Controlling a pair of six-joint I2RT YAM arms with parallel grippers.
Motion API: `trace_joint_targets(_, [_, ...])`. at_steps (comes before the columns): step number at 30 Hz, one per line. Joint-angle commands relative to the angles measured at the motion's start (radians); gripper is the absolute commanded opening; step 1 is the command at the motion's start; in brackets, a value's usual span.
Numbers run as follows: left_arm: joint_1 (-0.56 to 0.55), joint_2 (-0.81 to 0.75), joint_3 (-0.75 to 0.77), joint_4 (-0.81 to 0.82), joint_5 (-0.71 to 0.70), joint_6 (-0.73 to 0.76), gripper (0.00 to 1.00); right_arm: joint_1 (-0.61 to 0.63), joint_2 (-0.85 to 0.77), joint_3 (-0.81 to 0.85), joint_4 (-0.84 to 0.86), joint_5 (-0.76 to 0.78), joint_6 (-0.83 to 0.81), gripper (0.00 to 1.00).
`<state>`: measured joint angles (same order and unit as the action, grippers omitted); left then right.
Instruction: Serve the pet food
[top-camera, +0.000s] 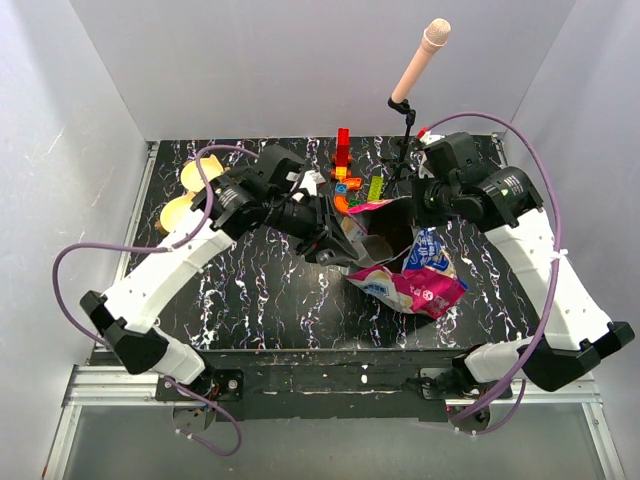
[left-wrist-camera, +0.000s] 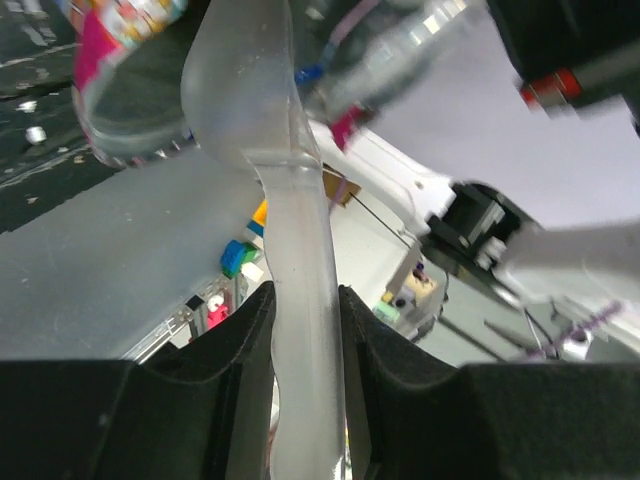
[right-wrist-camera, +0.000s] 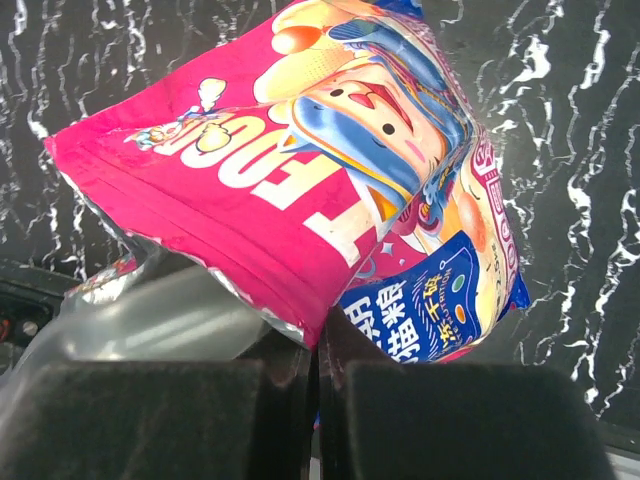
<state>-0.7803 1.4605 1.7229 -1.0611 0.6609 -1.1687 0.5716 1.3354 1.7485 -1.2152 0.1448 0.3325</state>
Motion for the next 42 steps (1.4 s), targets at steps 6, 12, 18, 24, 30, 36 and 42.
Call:
trace_joint_targets(6, [0.027, 0.117, 0.071, -0.228, -0.316, -0.026, 0.00, 0.051, -0.116, 0.060, 0.373, -0.192, 0.089, 0.01])
trace_joint_targets(12, [0.027, 0.116, -0.022, -0.146, -0.340, -0.132, 0.00, 0.077, -0.119, 0.008, 0.350, -0.225, 0.115, 0.01])
trace_joint_targets(18, [0.003, 0.299, 0.036, -0.158, -0.365, -0.206, 0.00, 0.108, -0.102, -0.001, 0.303, -0.225, 0.126, 0.01])
trace_joint_targets(24, [-0.039, 0.423, -0.142, 0.112, -0.463, -0.241, 0.00, 0.114, -0.128, -0.081, 0.309, -0.235, 0.183, 0.01])
trace_joint_targets(30, [-0.059, 0.364, -0.386, 0.584, -0.544, -0.018, 0.00, 0.113, -0.173, -0.139, 0.251, -0.174, 0.201, 0.01])
trace_joint_targets(36, [-0.053, 0.175, -0.811, 1.294, -0.296, 0.015, 0.00, 0.007, -0.219, -0.178, 0.210, -0.194, 0.189, 0.01])
trace_joint_targets(42, [-0.039, 0.000, -1.010, 1.440, -0.224, -0.011, 0.00, -0.088, -0.229, -0.169, 0.168, -0.191, 0.126, 0.01])
